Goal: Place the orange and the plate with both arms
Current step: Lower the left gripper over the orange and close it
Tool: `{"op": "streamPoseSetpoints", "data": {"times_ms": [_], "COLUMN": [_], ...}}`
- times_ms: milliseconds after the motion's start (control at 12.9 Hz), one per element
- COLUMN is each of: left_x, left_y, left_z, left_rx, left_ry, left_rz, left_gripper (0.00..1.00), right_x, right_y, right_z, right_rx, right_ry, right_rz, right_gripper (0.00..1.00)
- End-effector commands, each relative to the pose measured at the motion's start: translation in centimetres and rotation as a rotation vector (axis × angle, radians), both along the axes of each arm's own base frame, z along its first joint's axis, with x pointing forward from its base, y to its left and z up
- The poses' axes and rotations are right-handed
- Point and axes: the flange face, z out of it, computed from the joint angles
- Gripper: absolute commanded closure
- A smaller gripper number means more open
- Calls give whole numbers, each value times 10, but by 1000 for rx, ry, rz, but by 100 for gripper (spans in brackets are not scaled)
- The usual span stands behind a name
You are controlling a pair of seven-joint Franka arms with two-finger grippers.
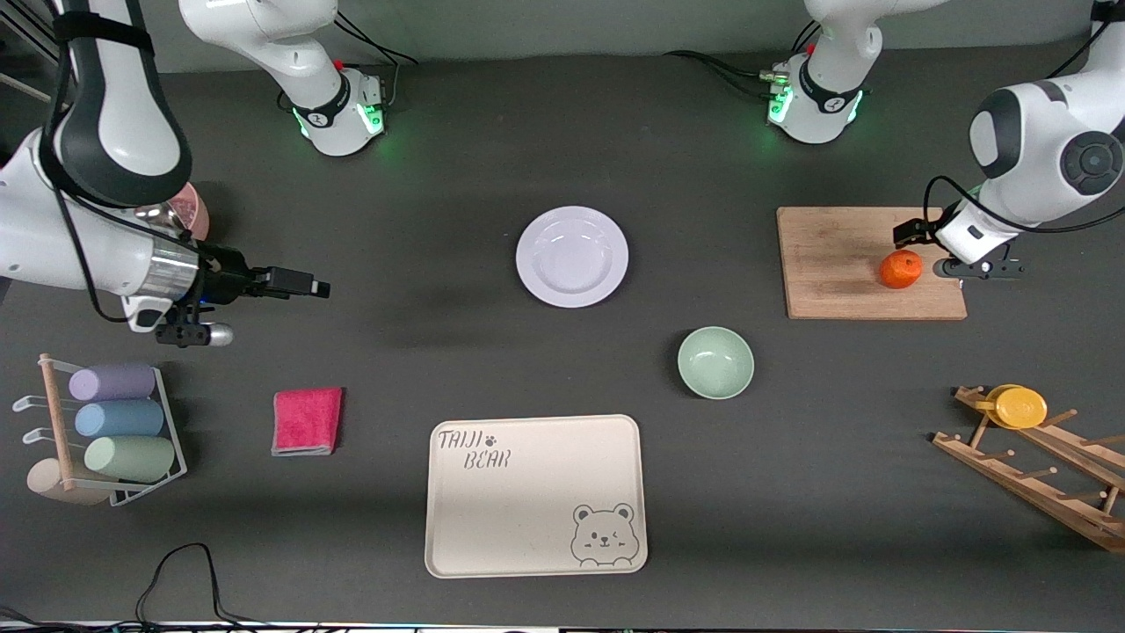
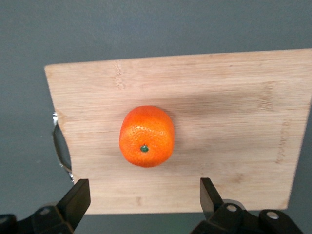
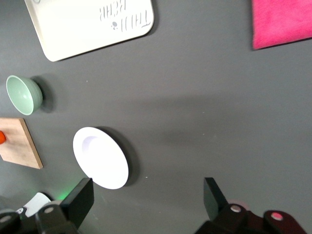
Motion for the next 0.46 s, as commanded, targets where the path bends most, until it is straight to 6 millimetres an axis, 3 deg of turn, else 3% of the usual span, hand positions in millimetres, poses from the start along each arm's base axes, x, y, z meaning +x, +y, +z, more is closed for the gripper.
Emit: {"op": "streamPoseSetpoints", "data": {"times_ms": [0, 232, 386], "left_x": [-5, -2, -2], "left_y": [7, 8, 8], "left_z": [-20, -51, -57], "left_rx": [0, -4, -3], "left_ry": [8, 3, 6], "left_rz": [-3, -4, 6], "left_gripper": [0, 0, 0], "right_x": [0, 0, 2], "right_y": [4, 2, -1], "right_z": [-7, -14, -19], "right_rx": [28, 23, 91], "right_ry": [-4, -12, 7], "right_rz": [-7, -23, -76], "right_gripper": [0, 0, 0]}}
